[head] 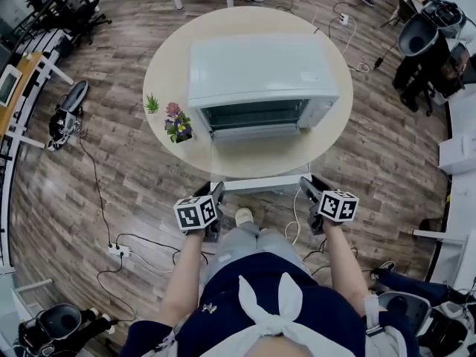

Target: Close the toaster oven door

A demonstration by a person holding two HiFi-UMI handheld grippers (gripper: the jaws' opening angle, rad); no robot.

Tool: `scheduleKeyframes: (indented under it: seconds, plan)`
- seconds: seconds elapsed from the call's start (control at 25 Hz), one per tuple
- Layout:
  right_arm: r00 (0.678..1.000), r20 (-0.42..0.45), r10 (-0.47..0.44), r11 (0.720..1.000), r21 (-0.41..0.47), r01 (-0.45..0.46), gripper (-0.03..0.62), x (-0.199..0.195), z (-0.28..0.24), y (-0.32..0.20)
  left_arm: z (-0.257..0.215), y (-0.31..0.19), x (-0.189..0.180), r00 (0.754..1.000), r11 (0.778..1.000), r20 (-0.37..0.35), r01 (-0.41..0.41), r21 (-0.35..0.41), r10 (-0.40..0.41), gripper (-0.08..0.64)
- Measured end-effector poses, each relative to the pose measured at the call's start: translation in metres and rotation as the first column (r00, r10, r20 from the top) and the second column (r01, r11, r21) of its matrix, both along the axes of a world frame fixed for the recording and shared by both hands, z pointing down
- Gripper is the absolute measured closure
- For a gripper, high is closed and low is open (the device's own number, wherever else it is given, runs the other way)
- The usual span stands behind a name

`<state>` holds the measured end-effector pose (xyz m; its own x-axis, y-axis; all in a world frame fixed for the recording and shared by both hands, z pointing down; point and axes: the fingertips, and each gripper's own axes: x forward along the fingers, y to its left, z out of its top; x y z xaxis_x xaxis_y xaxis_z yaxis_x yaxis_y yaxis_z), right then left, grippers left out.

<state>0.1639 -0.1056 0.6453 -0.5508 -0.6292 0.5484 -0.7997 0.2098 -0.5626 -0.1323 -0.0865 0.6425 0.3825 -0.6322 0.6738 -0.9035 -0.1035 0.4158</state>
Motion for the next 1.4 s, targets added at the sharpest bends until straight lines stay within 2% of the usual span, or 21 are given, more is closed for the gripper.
scheduleKeyframes:
  seconds: [0.52,0.8,1.08,1.4]
  plan:
    - [0.999,0.045,0.027,0.998,0.052,-0.030,0.408,0.013,-0.014,0.013,-0.014,-0.006,-0.001,1.000,1.000,0.011,0.008,0.016,-0.009,0.374]
    - [0.995,-0.051,-0.084,0.994,0.072,0.087,0.399,-0.005,-0.010,0.017,-0.022,-0.010,-0.003,1.000,0.999,0.011,0.023,0.036,-0.023,0.374]
    - [0.989,-0.115,-0.092,0.992,0.077,0.101,0.402,-0.016,-0.007,0.003,-0.027,-0.013,-0.005,1.000,0.999,0.011,0.021,0.046,-0.021,0.374]
    - [0.979,-0.174,-0.104,0.988,0.092,0.121,0.467,-0.016,-0.004,-0.002,-0.030,-0.014,-0.002,1.000,0.999,0.019,0.014,0.051,-0.015,0.374]
